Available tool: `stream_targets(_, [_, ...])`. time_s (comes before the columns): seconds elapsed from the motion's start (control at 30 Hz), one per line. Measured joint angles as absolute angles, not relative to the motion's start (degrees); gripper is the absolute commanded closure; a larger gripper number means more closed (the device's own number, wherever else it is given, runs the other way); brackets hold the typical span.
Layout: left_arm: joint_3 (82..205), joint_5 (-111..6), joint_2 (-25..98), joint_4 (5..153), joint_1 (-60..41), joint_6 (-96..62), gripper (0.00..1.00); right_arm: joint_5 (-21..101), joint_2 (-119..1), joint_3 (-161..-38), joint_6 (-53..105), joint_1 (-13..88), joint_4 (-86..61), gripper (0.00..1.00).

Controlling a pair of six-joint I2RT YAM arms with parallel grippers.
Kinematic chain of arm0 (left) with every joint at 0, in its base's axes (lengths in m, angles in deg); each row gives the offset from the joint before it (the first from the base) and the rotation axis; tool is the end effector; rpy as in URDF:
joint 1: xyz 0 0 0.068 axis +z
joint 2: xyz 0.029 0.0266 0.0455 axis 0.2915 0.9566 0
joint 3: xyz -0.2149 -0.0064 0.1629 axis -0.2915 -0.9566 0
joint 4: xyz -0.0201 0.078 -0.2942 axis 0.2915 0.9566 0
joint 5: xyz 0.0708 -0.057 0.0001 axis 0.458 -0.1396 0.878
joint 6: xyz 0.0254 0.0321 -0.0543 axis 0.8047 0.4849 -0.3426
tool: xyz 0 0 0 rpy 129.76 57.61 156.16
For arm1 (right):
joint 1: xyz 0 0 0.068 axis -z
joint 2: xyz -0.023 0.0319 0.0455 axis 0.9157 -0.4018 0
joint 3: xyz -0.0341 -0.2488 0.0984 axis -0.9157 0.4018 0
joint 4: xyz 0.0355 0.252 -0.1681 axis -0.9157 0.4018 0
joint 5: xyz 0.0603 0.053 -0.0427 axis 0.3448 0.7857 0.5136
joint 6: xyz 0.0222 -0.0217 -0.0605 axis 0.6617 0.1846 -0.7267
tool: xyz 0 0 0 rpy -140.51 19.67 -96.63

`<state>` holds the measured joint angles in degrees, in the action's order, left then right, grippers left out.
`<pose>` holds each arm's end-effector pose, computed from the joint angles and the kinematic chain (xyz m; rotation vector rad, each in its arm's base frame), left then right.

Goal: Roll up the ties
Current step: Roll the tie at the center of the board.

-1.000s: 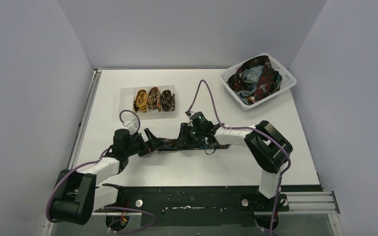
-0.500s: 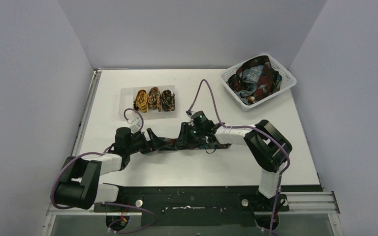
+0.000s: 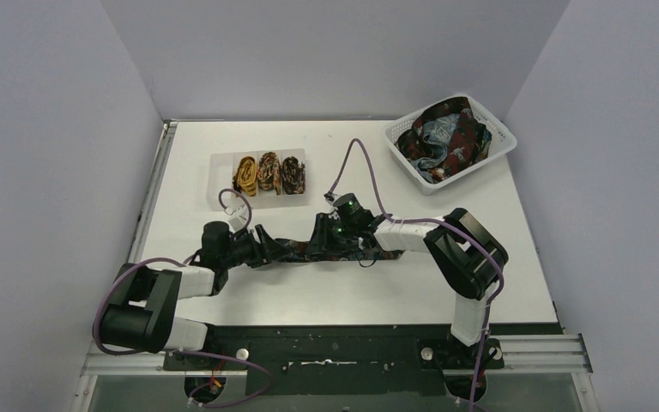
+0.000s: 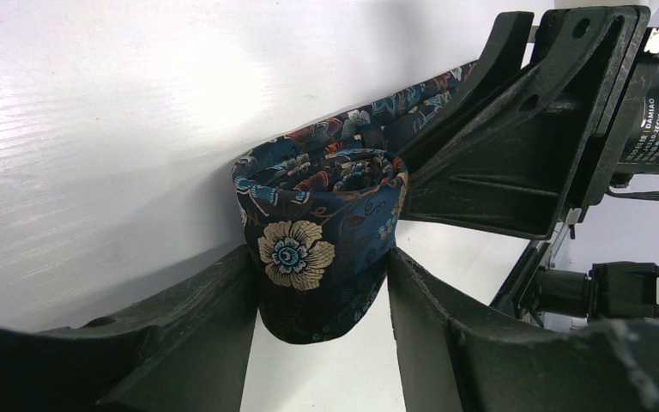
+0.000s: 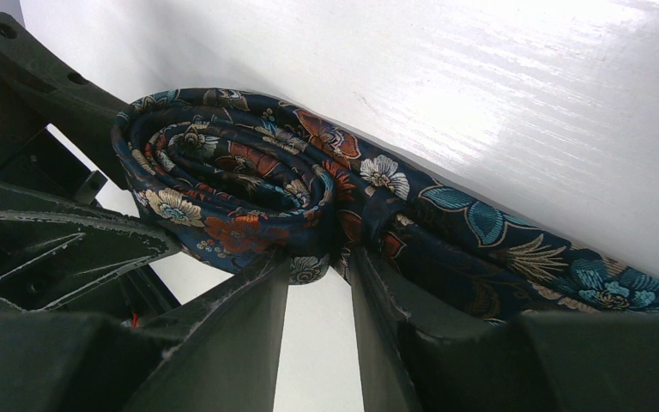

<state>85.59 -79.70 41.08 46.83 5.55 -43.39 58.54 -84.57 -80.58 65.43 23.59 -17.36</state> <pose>0.2402 -0.0807 0.0700 -0.1227 2.2156 -1.1520 0.2874 0.2985 0.0905 -0.1678 2.6526 1.1976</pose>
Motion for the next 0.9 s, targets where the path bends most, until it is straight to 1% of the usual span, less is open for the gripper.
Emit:
stream_targets(0.23, [86.3,-77.4,40.1,49.0,5.0,-42.9,0.58,58.7,-84.6,-80.6,65.4,23.6,-17.4,0.64])
stream_targets(0.4, [87.6,-73.1,38.1,53.0,2.7,-41.7,0.62,59.6,-84.6,-80.9,65.2,24.3,-17.2,0.60])
stream_targets(0.6, [89.3,-64.8,34.1,60.1,-1.4,-40.8,0.63,61.1,-84.2,-81.7,64.0,25.1,-16.2,0.50])
stream_targets(0.73, [91.9,-58.0,31.8,66.4,-4.1,-40.4,0.63,60.4,-81.3,-81.7,62.7,25.4,-14.0,0.48])
stream_targets(0.9, [96.0,-49.4,30.5,74.1,-6.5,-40.4,0.63,56.6,-75.1,-81.4,60.3,26.7,-10.8,0.46])
